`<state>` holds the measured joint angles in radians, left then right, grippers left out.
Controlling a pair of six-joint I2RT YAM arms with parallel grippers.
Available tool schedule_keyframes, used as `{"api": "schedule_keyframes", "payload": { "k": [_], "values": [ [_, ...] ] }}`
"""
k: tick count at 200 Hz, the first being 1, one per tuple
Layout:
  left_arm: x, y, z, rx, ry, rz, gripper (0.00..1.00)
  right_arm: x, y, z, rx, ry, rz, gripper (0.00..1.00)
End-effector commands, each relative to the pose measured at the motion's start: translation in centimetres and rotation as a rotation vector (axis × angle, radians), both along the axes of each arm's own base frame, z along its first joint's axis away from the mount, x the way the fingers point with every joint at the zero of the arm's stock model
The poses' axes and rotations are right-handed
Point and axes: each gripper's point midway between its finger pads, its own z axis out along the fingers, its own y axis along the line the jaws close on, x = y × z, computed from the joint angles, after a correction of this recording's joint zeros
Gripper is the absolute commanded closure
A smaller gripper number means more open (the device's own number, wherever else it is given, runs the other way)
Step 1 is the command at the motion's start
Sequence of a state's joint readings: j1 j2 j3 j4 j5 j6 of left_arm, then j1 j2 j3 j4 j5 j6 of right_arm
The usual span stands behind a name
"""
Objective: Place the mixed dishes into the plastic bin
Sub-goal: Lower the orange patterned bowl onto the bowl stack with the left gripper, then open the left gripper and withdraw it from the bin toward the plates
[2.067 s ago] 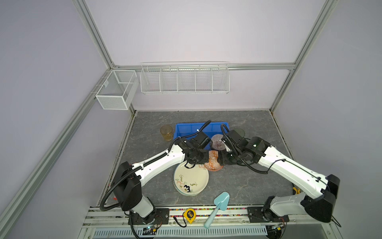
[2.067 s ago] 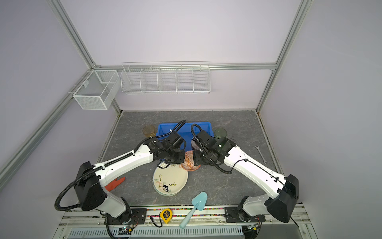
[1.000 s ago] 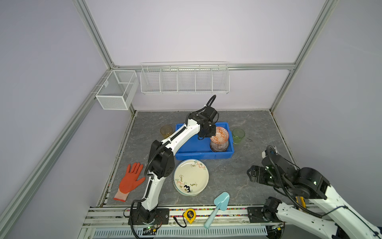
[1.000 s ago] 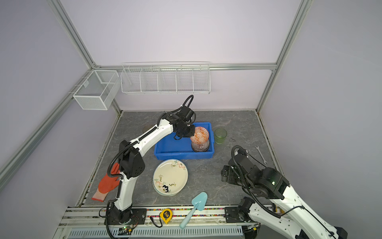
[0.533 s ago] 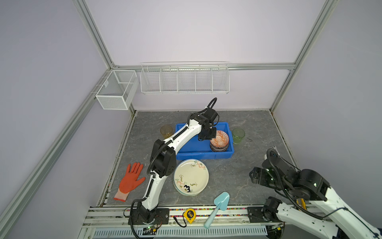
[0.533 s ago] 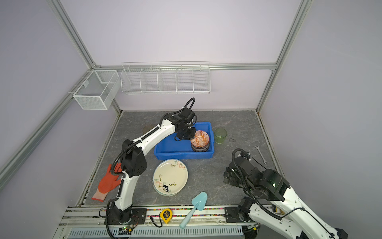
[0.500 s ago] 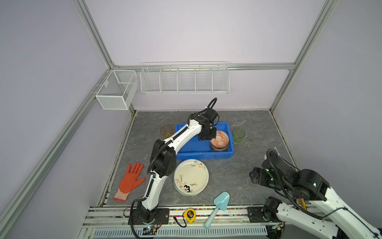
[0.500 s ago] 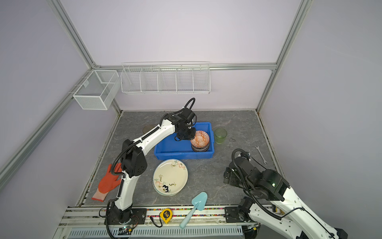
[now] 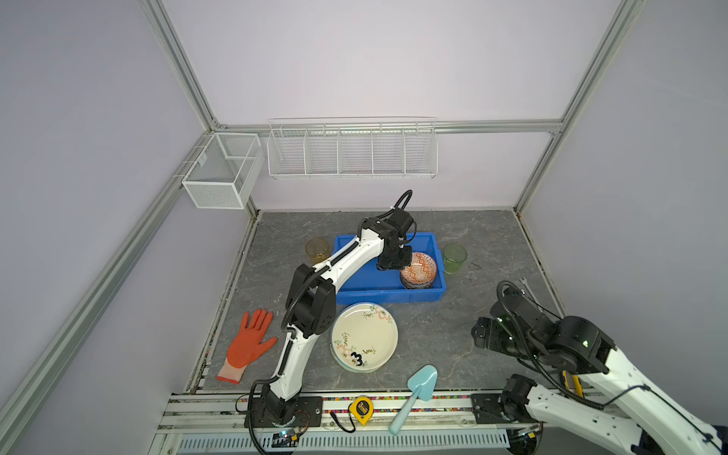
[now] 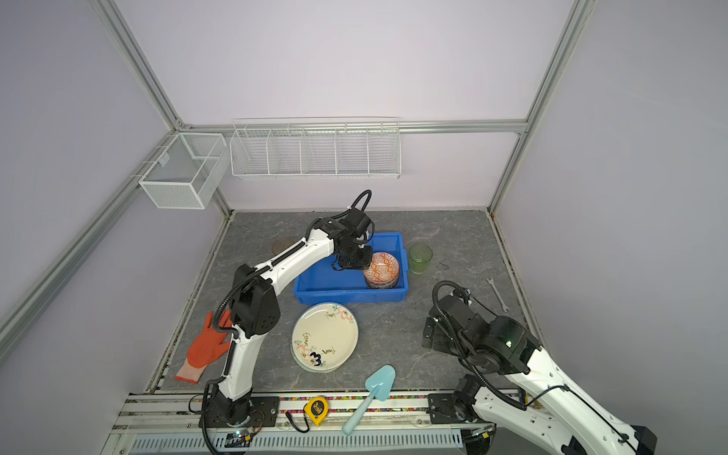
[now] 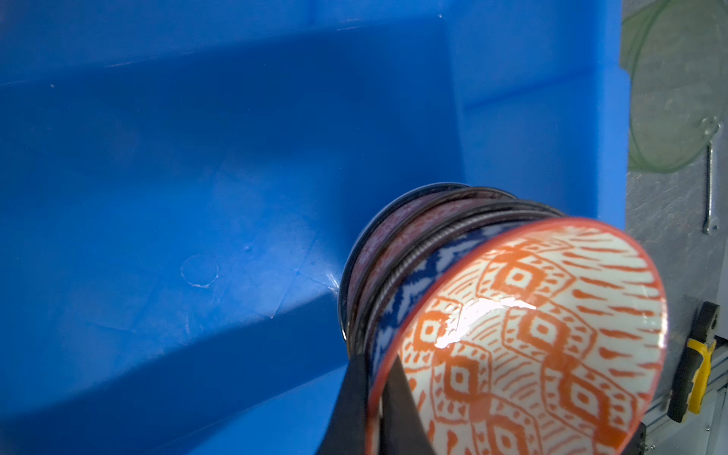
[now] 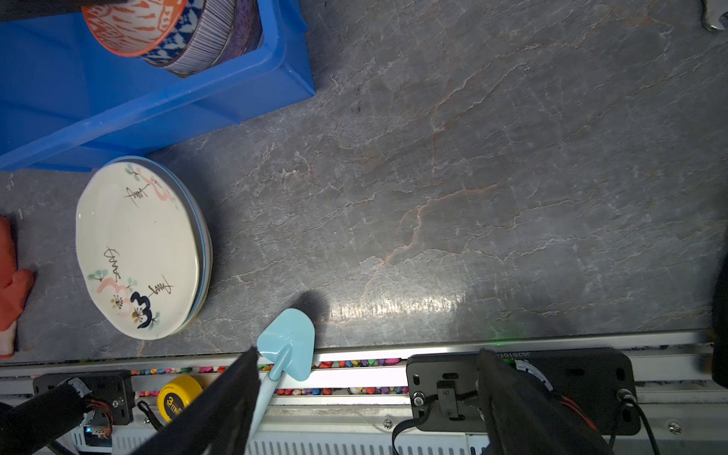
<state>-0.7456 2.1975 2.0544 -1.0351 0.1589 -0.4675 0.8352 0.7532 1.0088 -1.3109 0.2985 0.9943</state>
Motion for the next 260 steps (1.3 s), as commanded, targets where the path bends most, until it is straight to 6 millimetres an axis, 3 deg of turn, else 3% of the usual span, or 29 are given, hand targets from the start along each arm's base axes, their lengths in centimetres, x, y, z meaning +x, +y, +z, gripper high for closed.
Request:
{"api": "schedule_keyframes", "payload": {
  "k": [1, 44, 78, 96, 164, 260],
  "values": [
    [-0.3, -0.1, 0.2, -0.013, -0.001, -0.013, 0.82, 0.1, 0.1, -0.4, -0.001, 0.001, -0.004, 0.12],
    [-0.6, -0.7, 0.7, -0.047, 0.008, -0.016, 0.58, -0.1, -0.1, -0.4, 0.007, 0.0, -0.008, 0.12],
    [-0.8, -0.9, 2.3, -0.083, -0.002, -0.016, 0.33, -0.1, -0.1, -0.4, 0.012, -0.001, -0.008, 0.12],
    [-0.8, -1.0, 3.2, -0.1, -0.01, -0.016, 0.25, -0.1, -0.1, -0.5, 0.011, 0.001, -0.008, 0.12],
    [-1.0, -1.0, 5.9, -0.138, -0.045, -0.014, 0.11, 0.0, 0.3, -0.5, 0.012, 0.002, 0.003, 0.12],
    [-1.4, 0.6, 8.8, -0.144, -0.11, 0.015, 0.01, 0.3, 0.5, -0.7, 0.025, -0.013, 0.012, 0.12]
  ]
}}
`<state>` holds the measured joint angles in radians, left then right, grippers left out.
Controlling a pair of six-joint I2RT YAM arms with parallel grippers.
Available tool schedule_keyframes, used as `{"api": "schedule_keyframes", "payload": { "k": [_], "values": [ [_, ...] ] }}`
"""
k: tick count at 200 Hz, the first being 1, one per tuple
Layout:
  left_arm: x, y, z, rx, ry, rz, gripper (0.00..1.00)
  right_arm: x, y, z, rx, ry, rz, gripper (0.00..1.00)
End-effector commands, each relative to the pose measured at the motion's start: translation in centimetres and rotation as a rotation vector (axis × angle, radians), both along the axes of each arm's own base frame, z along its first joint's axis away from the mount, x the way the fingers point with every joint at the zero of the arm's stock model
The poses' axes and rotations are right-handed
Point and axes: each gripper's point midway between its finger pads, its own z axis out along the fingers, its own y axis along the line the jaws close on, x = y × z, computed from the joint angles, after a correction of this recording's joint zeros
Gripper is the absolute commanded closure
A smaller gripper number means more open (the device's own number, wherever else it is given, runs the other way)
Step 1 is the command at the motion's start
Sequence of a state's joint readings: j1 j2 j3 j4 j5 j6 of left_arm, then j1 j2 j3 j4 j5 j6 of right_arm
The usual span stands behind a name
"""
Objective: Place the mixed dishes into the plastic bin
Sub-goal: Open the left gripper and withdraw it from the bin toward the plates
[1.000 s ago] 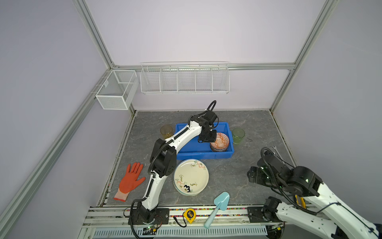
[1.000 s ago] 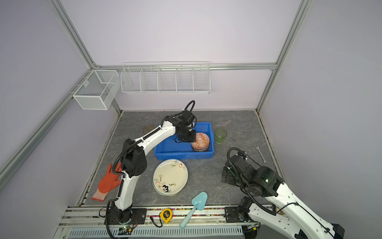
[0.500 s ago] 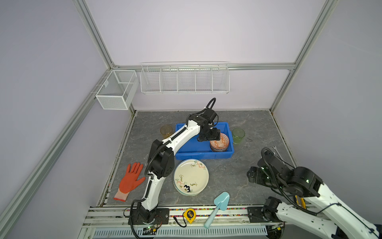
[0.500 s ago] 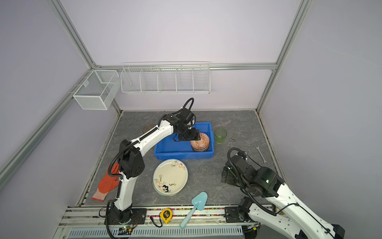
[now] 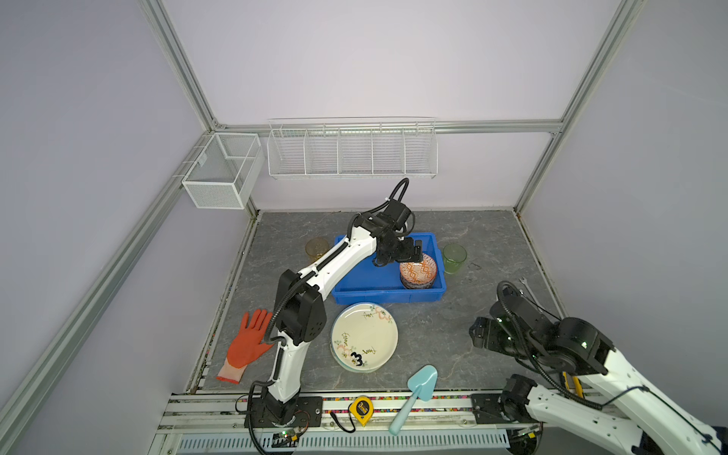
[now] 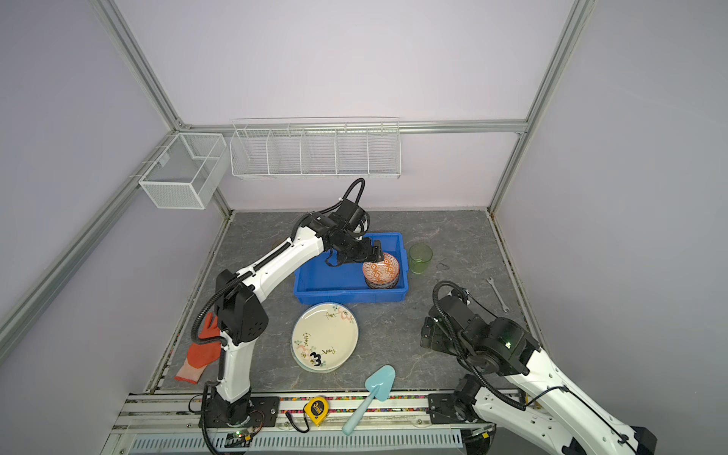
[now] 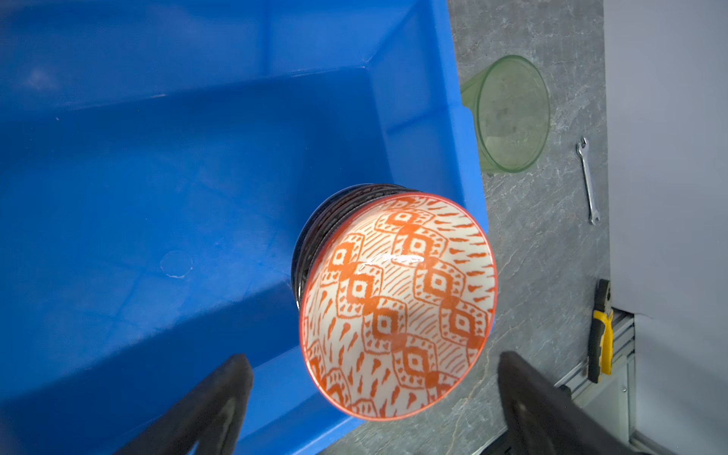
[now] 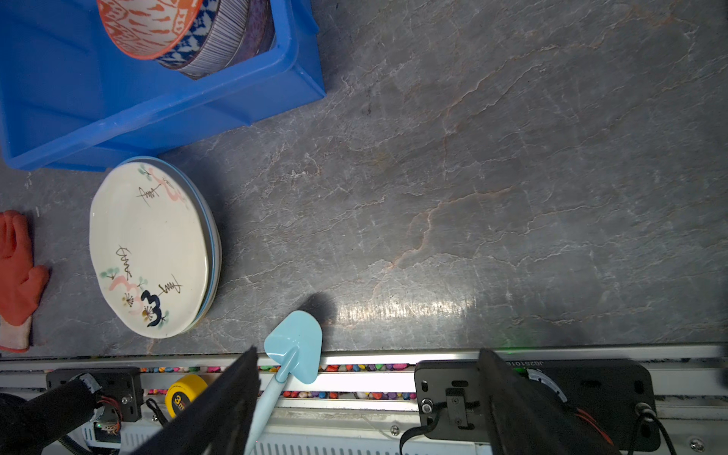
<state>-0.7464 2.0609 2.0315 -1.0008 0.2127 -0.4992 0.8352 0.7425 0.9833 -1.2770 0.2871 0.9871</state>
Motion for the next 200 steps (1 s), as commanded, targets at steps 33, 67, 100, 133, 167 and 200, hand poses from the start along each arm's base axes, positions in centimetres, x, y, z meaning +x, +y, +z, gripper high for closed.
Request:
{"api": "schedule_keyframes", "payload": {
  "k": [33, 67, 100, 133, 167, 200],
  "values": [
    [-1.1, 2.5, 3.1, 0.006, -0.074, 0.037, 0.01, 0.8, 0.6, -0.4, 0.024, -0.048, 0.013, 0.12],
    [-2.3, 4.7, 3.4, 0.031, -0.083, 0.067, 0.01, 2.1, 3.3, -1.3, 0.11, -0.1, 0.086, 0.12],
    [-4.1, 8.9, 3.2, 0.104, -0.082, 0.132, 0.01, 3.3, 6.0, -2.8, 0.133, -0.074, 0.154, 0.12],
    [-6.1, 14.7, 2.4, 0.154, -0.064, 0.25, 0.0, 4.6, 10.8, -3.6, 0.214, -0.063, 0.295, 0.12],
    [-8.8, 19.8, 1.3, 0.152, -0.041, 0.37, 0.0, 5.9, 14.1, -5.1, 0.266, -0.032, 0.343, 0.11],
    [-11.4, 23.2, -0.1, 0.115, -0.035, 0.464, 0.0, 6.5, 17.4, -7.2, 0.325, 0.011, 0.382, 0.07]
  ]
}}
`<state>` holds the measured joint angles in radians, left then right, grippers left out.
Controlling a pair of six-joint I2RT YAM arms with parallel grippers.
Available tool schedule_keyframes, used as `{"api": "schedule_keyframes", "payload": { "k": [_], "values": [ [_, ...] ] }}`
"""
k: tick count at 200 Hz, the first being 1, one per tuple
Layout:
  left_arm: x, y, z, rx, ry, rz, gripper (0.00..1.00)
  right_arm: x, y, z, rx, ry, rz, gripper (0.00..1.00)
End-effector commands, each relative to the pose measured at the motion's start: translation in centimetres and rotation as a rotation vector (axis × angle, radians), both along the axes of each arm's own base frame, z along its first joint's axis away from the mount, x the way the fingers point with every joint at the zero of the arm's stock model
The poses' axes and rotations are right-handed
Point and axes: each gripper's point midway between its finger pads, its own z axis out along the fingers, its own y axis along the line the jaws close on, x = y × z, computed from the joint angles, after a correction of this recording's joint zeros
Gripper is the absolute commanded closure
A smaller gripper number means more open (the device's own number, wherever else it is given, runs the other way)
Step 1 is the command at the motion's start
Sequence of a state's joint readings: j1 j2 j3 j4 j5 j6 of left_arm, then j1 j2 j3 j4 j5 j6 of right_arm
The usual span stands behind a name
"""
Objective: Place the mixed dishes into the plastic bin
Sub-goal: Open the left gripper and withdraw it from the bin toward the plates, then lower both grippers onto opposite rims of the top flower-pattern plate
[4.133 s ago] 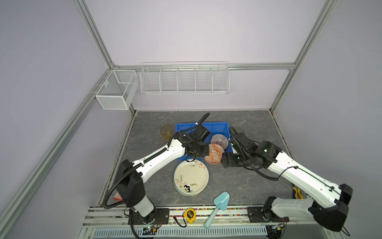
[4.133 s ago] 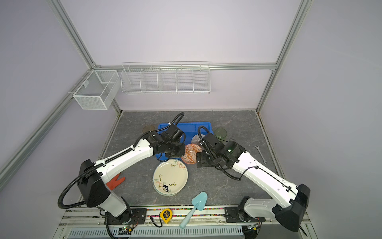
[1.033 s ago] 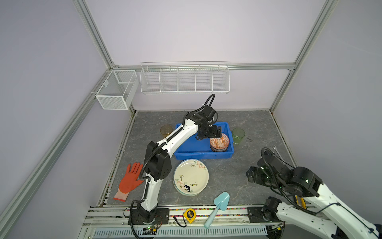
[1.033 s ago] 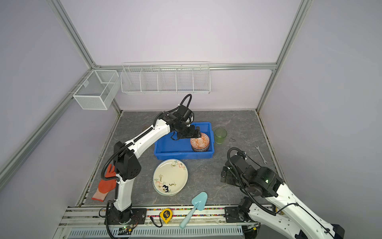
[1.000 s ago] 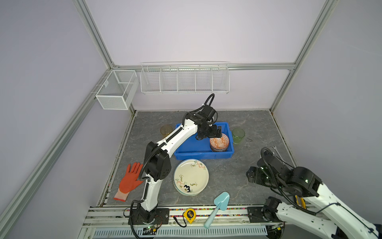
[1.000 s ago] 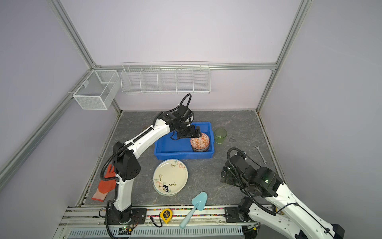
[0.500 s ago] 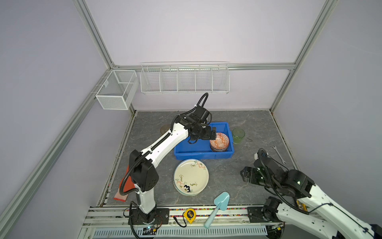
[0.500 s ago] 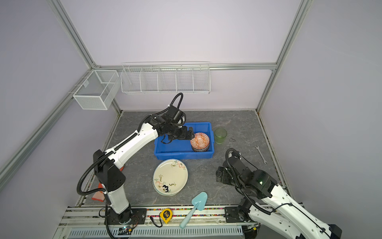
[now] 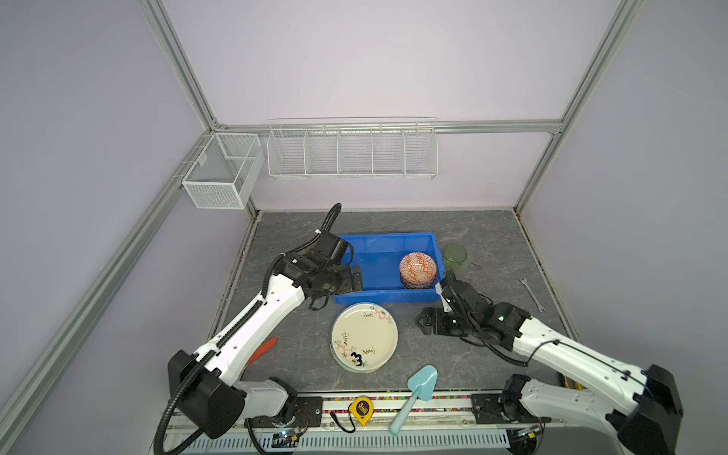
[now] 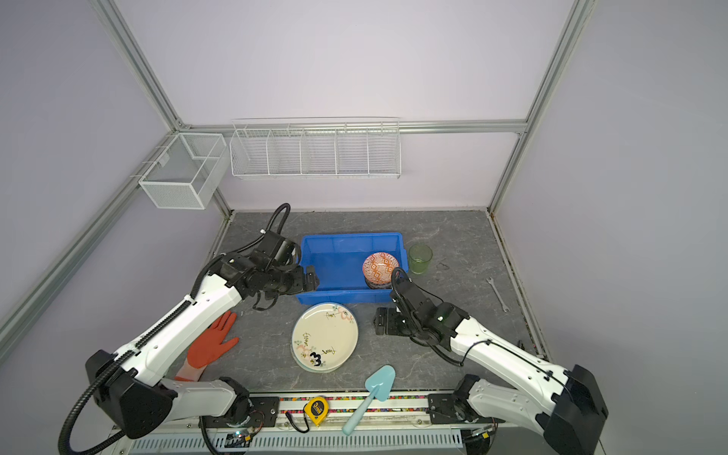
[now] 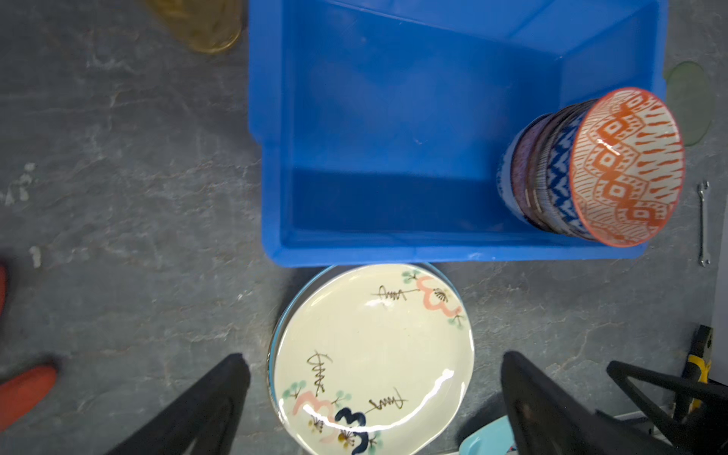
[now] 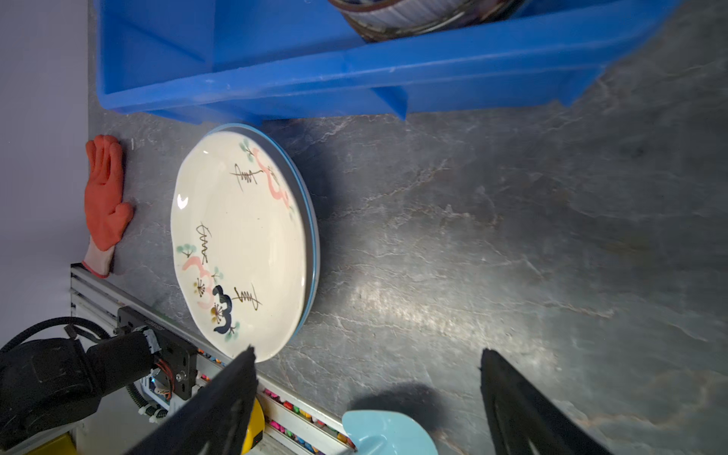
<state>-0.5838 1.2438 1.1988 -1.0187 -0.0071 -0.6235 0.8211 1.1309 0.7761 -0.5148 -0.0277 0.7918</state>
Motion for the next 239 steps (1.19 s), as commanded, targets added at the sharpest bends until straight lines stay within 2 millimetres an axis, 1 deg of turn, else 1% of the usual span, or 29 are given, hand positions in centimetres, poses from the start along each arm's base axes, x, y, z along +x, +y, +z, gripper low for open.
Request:
{"api": "schedule_keyframes", "payload": {
  "k": [1, 18, 38, 72, 101, 126, 152, 185, 187, 191, 239],
  "values": [
    [-1.4, 2.2, -0.8, -0.017, 0.002, 0.088, 0.0, 0.4, 3.3, -0.5, 0.1, -0.001, 0.067, 0.07],
    [-2.8, 3.5, -2.0, -0.029, 0.024, 0.124, 0.0, 0.6, 4.6, -1.3, 0.101, 0.011, 0.076, 0.05],
    [-4.1, 4.4, -3.6, -0.045, 0.062, 0.148, 0.0, 0.6, 5.8, -2.1, 0.103, 0.014, 0.08, 0.04],
    [-5.6, 4.4, -6.6, -0.084, 0.115, 0.156, 0.0, 0.3, 7.4, -3.2, 0.091, 0.026, 0.103, 0.02],
    [-6.3, 4.4, -8.1, -0.122, 0.134, 0.173, 0.0, 0.1, 8.7, -4.0, 0.09, 0.036, 0.113, 0.02],
    [-6.6, 4.0, -9.0, -0.175, 0.152, 0.174, 0.01, -0.1, 9.9, -4.5, 0.086, 0.049, 0.134, 0.01],
    [-6.9, 3.5, -9.9, -0.222, 0.172, 0.167, 0.0, 0.0, 11.0, -4.4, 0.087, 0.047, 0.147, 0.0],
    [-7.0, 3.2, -10.8, -0.252, 0.187, 0.174, 0.01, -0.2, 10.9, -4.8, 0.065, 0.054, 0.145, 0.0],
    [-7.0, 3.2, -10.8, -0.256, 0.187, 0.174, 0.0, 0.2, 11.5, -4.0, 0.082, 0.042, 0.145, 0.01],
    [-7.0, 3.1, -10.8, -0.258, 0.188, 0.173, 0.0, 0.3, 11.7, -3.6, 0.088, 0.037, 0.145, 0.0],
    [-6.7, 2.7, -10.9, -0.292, 0.199, 0.161, 0.0, 0.2, 12.2, -3.3, 0.097, 0.025, 0.142, 0.01]
  ]
}}
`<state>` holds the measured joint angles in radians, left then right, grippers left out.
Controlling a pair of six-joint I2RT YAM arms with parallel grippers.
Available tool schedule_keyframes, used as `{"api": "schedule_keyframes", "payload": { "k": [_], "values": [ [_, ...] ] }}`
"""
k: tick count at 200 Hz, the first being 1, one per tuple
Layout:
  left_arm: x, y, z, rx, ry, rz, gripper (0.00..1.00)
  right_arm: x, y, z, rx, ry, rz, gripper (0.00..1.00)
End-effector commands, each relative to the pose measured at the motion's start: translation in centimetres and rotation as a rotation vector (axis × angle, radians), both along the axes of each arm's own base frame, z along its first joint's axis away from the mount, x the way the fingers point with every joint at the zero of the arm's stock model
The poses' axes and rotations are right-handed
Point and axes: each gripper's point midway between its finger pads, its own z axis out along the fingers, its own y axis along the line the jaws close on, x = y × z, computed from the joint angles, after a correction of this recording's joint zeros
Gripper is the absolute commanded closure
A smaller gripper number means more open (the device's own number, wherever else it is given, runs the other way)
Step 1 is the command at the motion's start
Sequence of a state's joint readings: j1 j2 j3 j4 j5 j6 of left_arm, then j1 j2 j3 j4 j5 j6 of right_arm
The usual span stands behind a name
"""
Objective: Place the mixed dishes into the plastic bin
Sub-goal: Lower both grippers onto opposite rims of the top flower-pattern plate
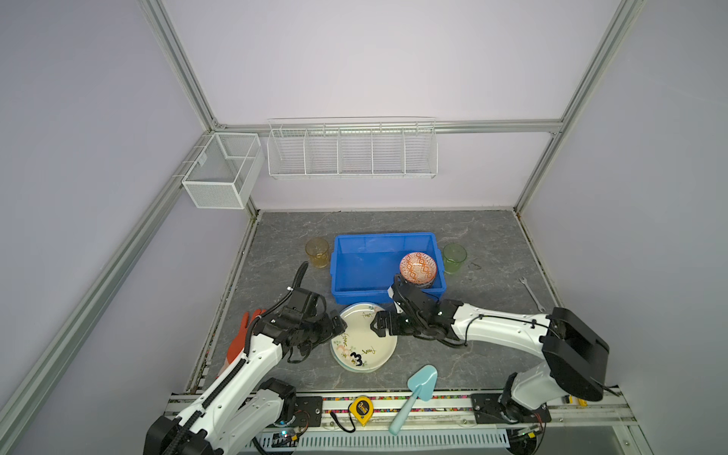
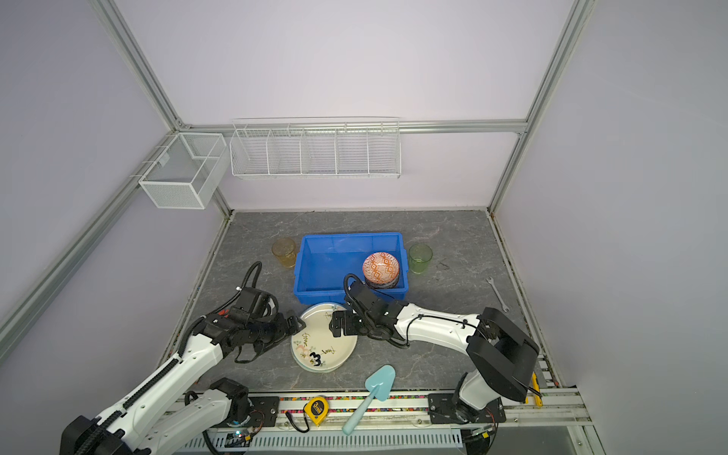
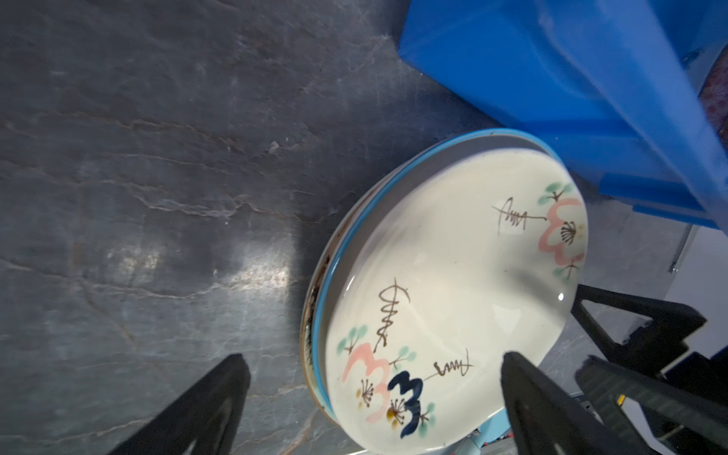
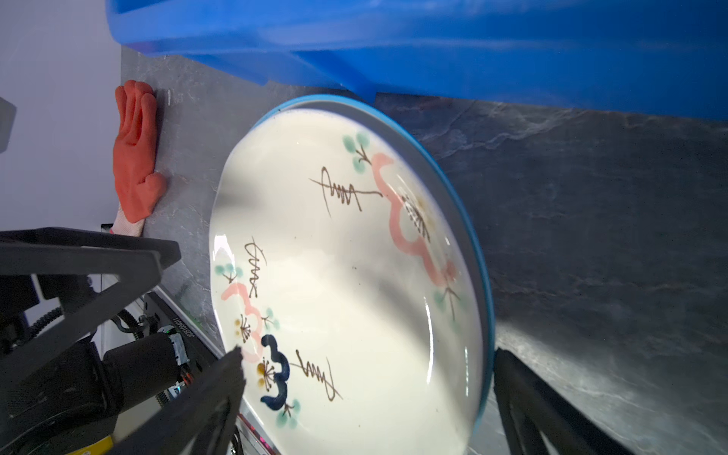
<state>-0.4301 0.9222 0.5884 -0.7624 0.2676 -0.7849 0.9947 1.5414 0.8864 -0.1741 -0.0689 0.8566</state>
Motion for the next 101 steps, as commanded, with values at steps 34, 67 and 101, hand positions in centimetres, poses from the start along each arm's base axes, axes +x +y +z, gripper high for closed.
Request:
{"api": "schedule_keyframes", "payload": {
  "k": [34, 67, 101],
  "values": [
    [0.3, -0.6, -0.4, -0.038, 0.002, -0.01, 0.0, -0.4, 2.1, 0.6, 0.032, 0.006, 0.014, 0.01],
    [0.1, -0.4, -0.9, -0.022, 0.021, -0.013, 0.0, -0.8, 2.7, 0.2, 0.026, 0.012, 0.018, 0.02],
    [0.3, -0.5, -0.8, -0.029, 0.013, -0.01, 0.0, -0.8, 2.8, 0.4, 0.026, 0.007, 0.013, 0.02]
  ]
}}
